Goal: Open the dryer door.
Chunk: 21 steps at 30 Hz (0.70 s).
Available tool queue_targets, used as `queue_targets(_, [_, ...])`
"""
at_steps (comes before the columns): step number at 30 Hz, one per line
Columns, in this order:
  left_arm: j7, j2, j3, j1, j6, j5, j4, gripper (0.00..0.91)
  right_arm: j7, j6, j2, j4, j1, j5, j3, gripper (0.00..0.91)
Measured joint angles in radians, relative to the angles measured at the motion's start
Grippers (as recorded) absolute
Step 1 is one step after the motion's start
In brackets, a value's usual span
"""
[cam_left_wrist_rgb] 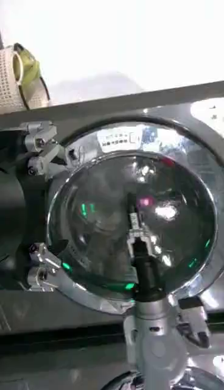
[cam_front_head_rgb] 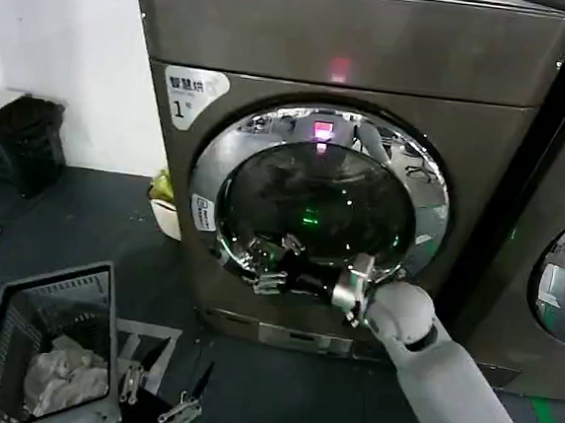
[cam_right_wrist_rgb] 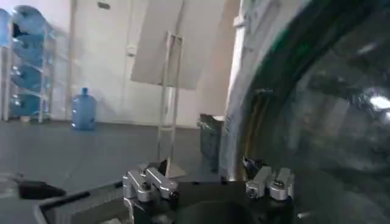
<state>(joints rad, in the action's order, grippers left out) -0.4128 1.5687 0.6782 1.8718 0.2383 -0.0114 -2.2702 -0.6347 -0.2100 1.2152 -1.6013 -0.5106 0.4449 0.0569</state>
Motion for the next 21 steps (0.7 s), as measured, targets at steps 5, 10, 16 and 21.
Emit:
queue_targets(5, [0.001, 0.007, 0.002, 0.0, 0.006, 0.004, 0.004, 0.907, 0.007, 0.008, 0.045, 0.061, 0.036, -0.006, 0.035, 0.907])
queue_targets(10, [0.003, 0.011, 0.01, 0.0, 0.007, 0.007, 0.004, 0.907, 0.02, 0.022, 0.085, 0.123, 0.072, -0.017, 0.058, 0.907])
queue_targets(16, [0.002, 0.012, 0.014, 0.002, 0.013, 0.013, 0.004, 0.907, 0.032, 0.027, 0.116, 0.189, 0.095, -0.02, 0.067, 0.907])
queue_targets(21, [0.003, 0.012, 0.014, -0.001, 0.012, 0.017, 0.006, 0.907, 0.031, 0.029, 0.132, 0.221, 0.108, -0.019, 0.076, 0.907])
